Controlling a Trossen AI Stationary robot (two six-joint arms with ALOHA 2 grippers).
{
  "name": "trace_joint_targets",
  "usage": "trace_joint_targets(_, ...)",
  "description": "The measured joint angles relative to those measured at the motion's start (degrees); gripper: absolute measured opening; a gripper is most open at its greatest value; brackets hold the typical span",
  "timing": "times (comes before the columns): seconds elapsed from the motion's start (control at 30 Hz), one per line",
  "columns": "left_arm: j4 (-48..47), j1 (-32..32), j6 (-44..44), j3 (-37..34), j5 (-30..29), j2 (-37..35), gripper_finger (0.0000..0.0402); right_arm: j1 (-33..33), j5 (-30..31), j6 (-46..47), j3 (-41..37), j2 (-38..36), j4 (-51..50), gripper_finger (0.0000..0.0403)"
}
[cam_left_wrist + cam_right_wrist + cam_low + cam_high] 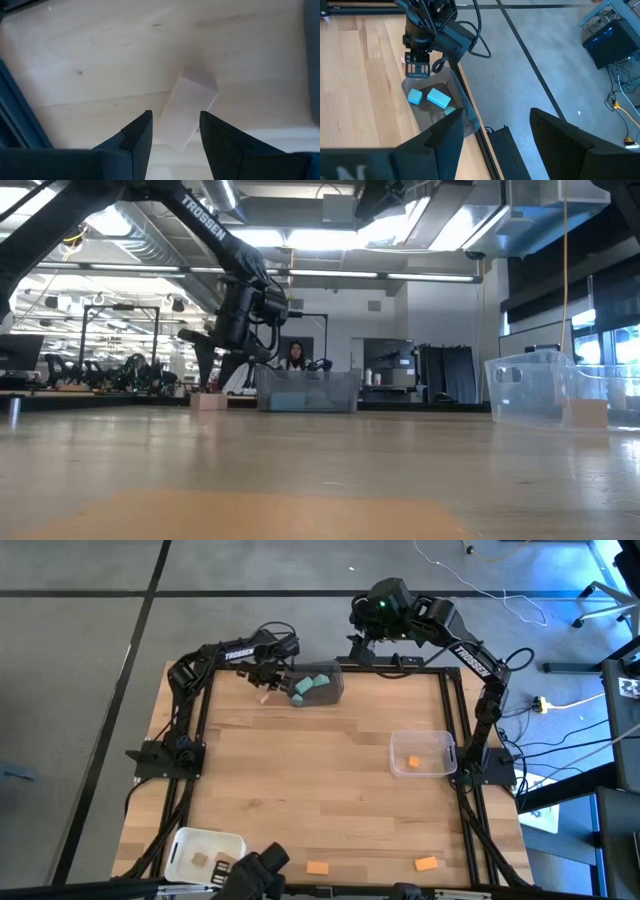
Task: Sort & place blocks by color
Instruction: Put the brown block into the white bin
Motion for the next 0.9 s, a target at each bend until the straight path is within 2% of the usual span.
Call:
trace_joint_targets(0.13, 0.8, 0.5, 0.0, -2.1, 2.7, -0.1, 0.0154, 0.0, 0.0, 0.0, 0.0, 0.0, 0.0, 0.0225)
trace_joint_targets(0.43, 0.7, 0.4, 0.0, -2.7, 1.3, -0.2, 0.0154, 0.0, 0.0, 0.0, 0.0, 0.0, 0.7, 0.0225)
trace_joint_targets(0.73, -1.6, -0.1, 4.5, 1.9, 1.1, 0.0, 0.0154, 0.0, 0.0, -0.1, 0.0, 0.0, 0.9, 0.0225)
trace_joint_targets(0.9, -1.9, -0.1, 4.7, 1.3, 1.3, 0.0, 0.0154, 0.0, 0.0, -0.1, 0.0, 0.0, 0.9, 0.0225)
